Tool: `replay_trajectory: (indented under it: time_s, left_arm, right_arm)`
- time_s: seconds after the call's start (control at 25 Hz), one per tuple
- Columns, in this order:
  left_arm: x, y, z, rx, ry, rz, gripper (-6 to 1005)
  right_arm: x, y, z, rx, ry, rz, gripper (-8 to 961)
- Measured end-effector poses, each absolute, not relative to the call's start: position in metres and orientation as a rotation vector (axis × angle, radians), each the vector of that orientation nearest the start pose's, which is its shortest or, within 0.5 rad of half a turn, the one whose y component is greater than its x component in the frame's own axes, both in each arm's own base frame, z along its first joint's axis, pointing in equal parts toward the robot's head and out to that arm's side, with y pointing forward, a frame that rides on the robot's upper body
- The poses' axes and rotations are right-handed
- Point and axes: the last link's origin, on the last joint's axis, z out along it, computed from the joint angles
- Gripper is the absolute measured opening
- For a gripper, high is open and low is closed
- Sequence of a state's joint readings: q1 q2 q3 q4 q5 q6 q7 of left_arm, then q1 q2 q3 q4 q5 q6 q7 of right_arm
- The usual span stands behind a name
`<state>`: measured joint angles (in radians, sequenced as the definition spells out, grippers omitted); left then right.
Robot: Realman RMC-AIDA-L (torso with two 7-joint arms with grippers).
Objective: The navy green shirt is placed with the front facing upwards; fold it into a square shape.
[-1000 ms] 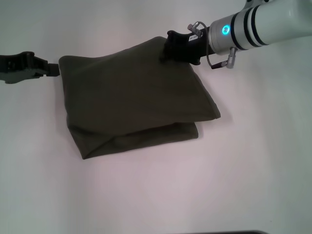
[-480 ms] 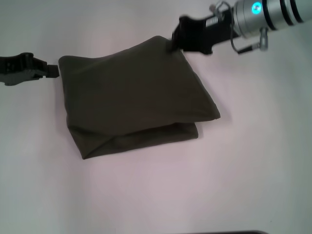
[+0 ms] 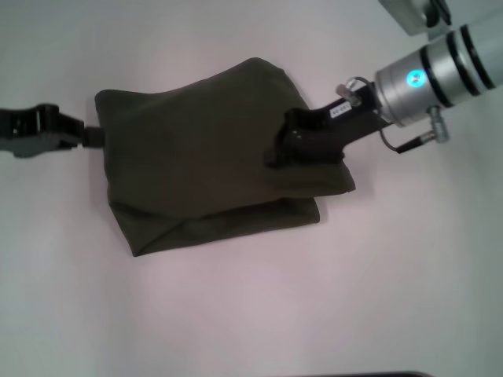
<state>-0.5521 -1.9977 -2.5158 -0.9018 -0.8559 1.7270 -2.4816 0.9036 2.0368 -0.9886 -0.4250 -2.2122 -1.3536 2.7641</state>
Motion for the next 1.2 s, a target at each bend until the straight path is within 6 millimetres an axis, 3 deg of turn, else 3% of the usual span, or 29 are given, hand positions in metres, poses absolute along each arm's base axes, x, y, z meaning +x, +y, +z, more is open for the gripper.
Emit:
replay_trajectory:
  time_s: [0.16,0.28,0.52,0.72,1.0,1.2]
  left_arm:
    - [-0.273,0.321,0.058,-2.386,-1.944,-0.417,8]
    - [-0.267,0.314,0.042,-2.425,-1.987,-0.4,8]
    - [-0.267,0.317,0.008,-2.411,-2.027,-0.311,9]
    - [-0.271,0.321,-0.01,-2.371,-2.031,-0.227,10]
    - [-0.28,0.324,-0.011,-2.306,-2.028,-0.148,11]
    - [-0.281,0.322,0.004,-2.332,-2.009,-0.216,11]
  right_arm:
    - [0.206,0.373,-0.051,-2.3,2.183,0.09,3]
    - [0.215,0.368,-0.049,-2.298,2.184,0.084,3]
    - [0.228,0.363,-0.054,-2.274,2.16,0.053,3]
    - [0.238,0.361,-0.058,-2.235,2.153,0.011,3]
    - [0.241,0.361,-0.059,-2.222,2.147,0.004,2]
    - [0.236,0.361,-0.056,-2.246,2.162,0.024,2]
